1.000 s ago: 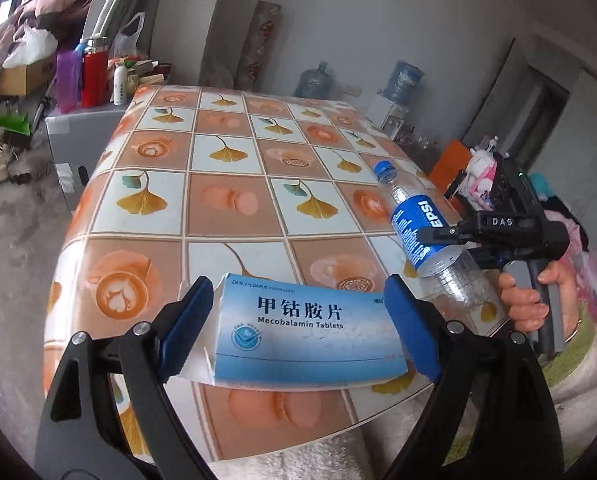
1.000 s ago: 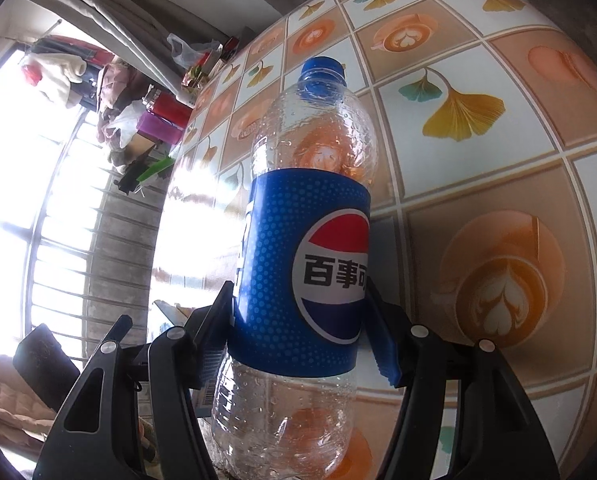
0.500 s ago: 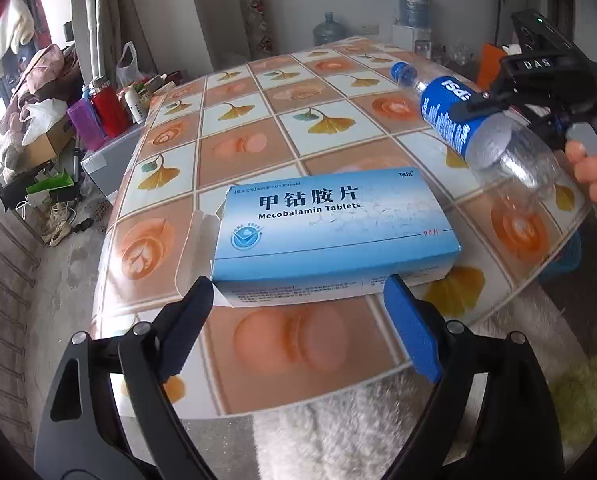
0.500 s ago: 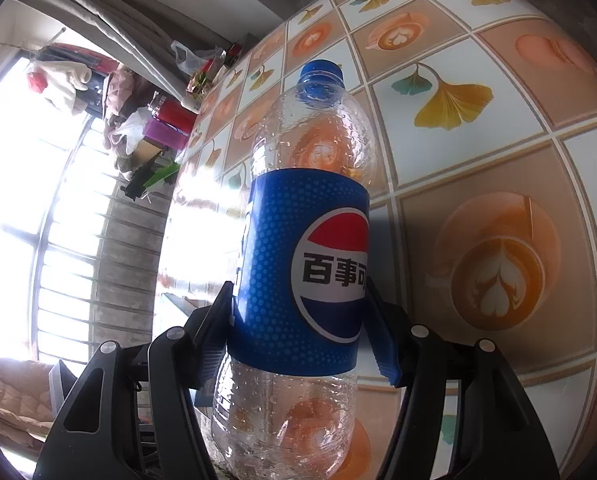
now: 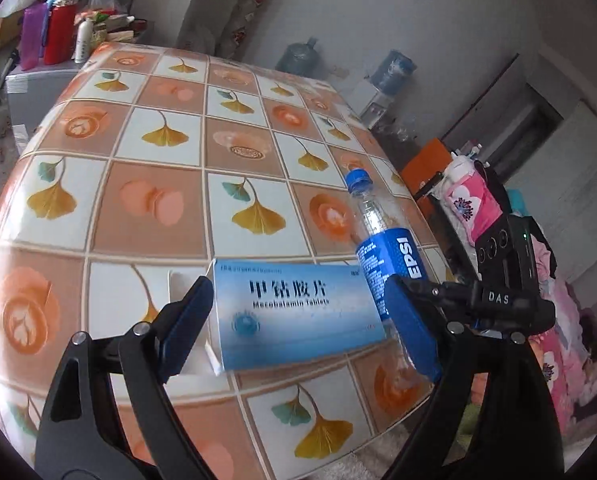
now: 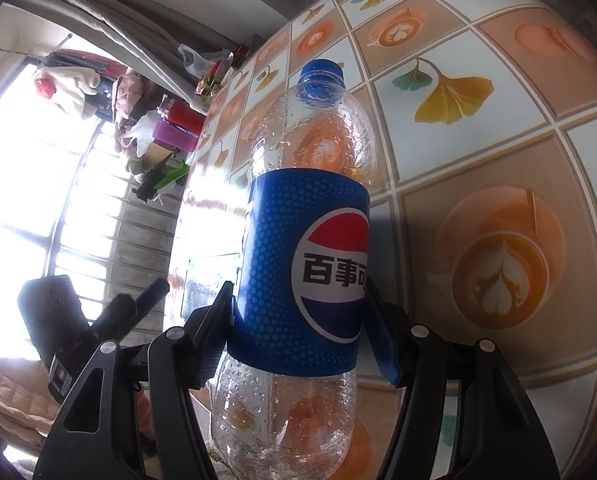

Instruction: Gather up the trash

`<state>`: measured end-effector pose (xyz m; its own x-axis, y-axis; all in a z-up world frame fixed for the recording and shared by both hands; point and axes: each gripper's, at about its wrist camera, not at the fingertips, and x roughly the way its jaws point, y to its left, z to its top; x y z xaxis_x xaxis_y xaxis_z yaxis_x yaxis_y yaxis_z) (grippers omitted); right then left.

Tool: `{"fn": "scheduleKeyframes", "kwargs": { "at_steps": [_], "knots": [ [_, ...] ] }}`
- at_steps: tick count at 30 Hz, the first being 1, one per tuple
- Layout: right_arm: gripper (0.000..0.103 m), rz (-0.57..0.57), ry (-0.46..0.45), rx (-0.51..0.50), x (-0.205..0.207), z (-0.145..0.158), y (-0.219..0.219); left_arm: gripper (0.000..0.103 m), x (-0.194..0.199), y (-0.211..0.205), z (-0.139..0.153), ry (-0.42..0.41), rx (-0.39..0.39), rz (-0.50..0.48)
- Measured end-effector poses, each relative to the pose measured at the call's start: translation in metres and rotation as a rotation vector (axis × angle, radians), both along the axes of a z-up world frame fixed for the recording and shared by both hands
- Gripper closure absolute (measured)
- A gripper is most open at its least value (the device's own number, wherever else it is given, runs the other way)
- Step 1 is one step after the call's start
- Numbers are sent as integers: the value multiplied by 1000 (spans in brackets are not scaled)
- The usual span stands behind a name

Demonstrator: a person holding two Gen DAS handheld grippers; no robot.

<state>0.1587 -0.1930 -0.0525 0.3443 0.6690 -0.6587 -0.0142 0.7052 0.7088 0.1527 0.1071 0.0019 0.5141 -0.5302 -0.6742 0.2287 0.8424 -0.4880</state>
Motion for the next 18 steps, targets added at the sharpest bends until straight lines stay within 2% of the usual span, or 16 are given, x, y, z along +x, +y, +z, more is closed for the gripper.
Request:
{"fn": "scheduleKeyframes", "kwargs": {
  "at_steps": [4, 8, 13, 18],
  "knots": [
    [43, 3, -2, 7, -1, -1, -3, 20, 43, -2, -20, 69, -18, -79],
    [43, 6, -3, 10, -3, 0, -3, 20, 58, 0, -41, 161, -18, -117],
    [43, 13, -5, 14, -1, 0, -2, 20, 35, 6, -44, 168, -12, -138],
    [43, 12, -4, 17, 1, 1, 0, 20, -8, 13, -41, 169, -14, -123]
  ]
}}
